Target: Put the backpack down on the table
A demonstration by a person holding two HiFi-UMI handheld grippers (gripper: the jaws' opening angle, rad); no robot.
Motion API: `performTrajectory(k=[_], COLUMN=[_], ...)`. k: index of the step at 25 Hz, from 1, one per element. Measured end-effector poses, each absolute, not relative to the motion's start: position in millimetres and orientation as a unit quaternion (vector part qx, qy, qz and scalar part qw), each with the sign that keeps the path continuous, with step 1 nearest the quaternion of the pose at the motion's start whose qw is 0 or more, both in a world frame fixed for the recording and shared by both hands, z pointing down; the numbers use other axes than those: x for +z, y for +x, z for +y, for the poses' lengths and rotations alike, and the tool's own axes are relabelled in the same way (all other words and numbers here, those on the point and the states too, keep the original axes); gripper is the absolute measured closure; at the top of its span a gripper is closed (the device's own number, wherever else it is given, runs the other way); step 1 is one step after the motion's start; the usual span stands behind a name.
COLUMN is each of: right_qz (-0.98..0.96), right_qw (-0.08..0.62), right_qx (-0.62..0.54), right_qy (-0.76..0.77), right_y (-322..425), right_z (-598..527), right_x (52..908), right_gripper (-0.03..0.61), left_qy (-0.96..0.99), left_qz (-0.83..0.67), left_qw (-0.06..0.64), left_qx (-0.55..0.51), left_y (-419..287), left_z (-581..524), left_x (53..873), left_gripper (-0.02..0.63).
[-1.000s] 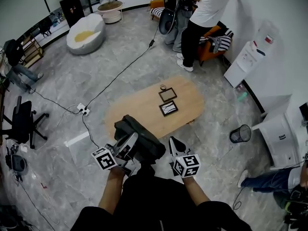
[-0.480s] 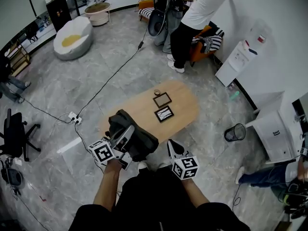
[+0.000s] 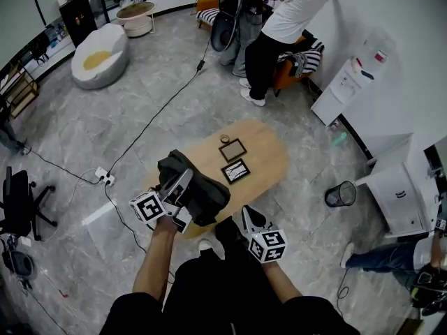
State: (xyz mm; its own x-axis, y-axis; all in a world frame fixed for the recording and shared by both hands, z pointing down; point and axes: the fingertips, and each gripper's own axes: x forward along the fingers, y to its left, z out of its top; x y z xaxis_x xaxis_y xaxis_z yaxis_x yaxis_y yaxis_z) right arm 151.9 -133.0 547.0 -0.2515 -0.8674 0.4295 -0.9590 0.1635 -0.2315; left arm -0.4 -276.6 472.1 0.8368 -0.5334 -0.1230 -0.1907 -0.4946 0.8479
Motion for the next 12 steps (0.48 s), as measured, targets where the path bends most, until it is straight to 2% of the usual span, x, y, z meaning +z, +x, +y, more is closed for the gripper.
performTrajectory(k=[12], right_qz=[-0.734], right_qw=[0.093], right_qx=[0.248], right_qy=[0.625], right_y=[210], right_z=[-206], right_x=[555], right_gripper=[0.569], left_qy=[0.798], left_qz=[-0.208], left_qw=[0.523], left_qx=[-0.215], left_y=[69], left_z=[-375], left_x=[507], left_gripper=[0.574])
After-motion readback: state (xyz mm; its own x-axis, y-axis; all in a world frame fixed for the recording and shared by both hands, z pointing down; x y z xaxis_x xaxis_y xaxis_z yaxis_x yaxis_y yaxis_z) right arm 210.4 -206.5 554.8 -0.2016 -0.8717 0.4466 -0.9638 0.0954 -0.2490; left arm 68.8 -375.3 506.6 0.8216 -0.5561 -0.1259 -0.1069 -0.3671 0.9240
